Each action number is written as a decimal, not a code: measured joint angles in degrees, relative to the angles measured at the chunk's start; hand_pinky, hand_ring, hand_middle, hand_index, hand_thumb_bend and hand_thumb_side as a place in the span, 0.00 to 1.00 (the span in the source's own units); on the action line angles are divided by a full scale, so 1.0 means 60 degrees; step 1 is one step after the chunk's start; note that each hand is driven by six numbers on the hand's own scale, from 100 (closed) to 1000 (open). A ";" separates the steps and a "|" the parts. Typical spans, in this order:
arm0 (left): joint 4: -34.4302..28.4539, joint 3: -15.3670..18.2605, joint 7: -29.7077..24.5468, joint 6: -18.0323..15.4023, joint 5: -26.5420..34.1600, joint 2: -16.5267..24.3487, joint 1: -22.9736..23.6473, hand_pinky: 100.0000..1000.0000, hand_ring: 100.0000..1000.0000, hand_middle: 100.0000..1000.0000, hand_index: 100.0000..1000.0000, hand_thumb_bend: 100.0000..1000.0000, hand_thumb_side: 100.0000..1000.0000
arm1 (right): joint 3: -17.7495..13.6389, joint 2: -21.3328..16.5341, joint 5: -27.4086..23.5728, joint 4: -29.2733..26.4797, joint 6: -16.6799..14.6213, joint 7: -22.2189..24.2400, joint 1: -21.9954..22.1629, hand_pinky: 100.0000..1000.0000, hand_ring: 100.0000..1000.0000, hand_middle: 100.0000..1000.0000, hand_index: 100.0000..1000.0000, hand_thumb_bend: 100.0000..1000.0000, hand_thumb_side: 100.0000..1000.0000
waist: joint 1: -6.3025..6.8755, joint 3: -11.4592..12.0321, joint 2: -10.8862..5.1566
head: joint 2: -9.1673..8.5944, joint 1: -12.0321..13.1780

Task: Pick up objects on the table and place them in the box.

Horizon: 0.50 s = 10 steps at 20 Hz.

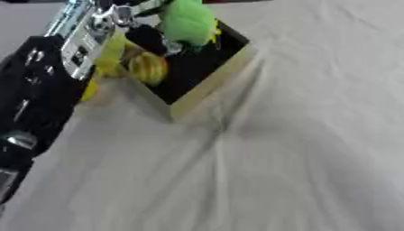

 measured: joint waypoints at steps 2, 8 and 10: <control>0.0184 0.0053 0.0060 -0.0018 -0.0247 -0.0095 0.0000 0.80 0.76 0.76 0.87 0.45 0.57 | 0.0004 0.0000 -0.0029 0.0000 -0.0016 0.0022 -0.0024 0.89 0.90 0.66 0.76 0.00 0.42 | -0.0005 -0.0003 0.0000 | 0.0015 0.0023; 0.0226 0.0236 0.0131 0.0226 -0.0427 -0.0141 0.0022 0.89 0.84 0.84 0.93 0.74 0.58 | 0.0006 0.0010 -0.0084 0.0000 0.0013 0.0077 -0.0013 0.89 0.90 0.65 0.76 0.00 0.42 | -0.0022 0.0000 0.0000 | 0.0039 0.0035; 0.0226 0.0271 0.0080 0.0299 -0.0494 -0.0141 0.0026 0.90 0.86 0.85 0.93 0.76 0.57 | 0.0006 0.0024 -0.0103 0.0000 0.0042 0.0102 0.0032 0.89 0.90 0.65 0.76 0.00 0.43 | -0.0030 0.0005 0.0000 | 0.0038 0.0039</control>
